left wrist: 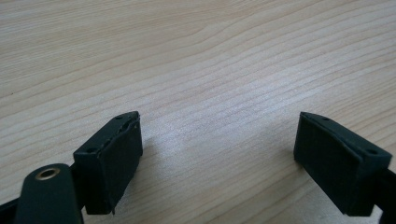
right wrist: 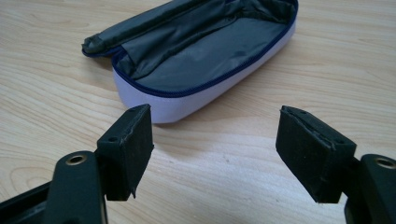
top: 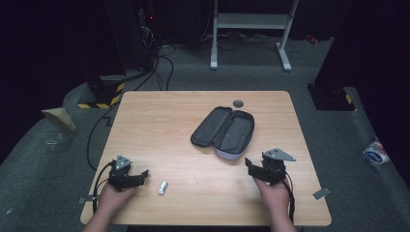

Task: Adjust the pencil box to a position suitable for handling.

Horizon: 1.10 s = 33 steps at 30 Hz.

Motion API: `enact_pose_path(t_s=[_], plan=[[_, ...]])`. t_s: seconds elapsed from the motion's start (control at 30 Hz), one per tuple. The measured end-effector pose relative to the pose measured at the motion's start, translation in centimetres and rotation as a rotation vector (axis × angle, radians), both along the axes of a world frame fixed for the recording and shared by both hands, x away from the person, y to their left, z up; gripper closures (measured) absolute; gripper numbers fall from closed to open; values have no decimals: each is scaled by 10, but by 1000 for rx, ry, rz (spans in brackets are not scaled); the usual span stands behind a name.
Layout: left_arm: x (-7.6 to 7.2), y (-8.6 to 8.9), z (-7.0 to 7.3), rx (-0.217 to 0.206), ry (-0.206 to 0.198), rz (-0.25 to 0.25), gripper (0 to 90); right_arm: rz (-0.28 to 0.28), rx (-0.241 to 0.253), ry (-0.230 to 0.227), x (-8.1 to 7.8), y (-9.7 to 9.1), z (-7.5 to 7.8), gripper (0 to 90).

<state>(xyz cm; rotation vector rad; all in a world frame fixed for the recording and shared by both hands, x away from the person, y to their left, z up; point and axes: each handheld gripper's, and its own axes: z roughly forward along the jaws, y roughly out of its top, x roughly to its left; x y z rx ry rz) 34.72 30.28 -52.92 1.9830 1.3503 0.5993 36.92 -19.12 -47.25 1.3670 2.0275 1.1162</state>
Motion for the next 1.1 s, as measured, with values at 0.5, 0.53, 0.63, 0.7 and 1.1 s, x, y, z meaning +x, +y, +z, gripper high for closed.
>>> enact_pose_path(t_s=[0.5,0.53,0.63,0.7,1.1], plan=[[1,0,0,-1,3,-3,156,39,-21,-16,7,17,10,274],[1,0,0,0,2,-4,157,40,-24,-18,7,17,11,274],[1,0,0,0,1,-5,157,46,-29,-25,5,19,13,274],[1,0,0,0,3,-5,157,44,-27,-25,5,19,14,274],[2,-1,0,-3,3,-4,157,58,-26,-34,8,22,13,274]])
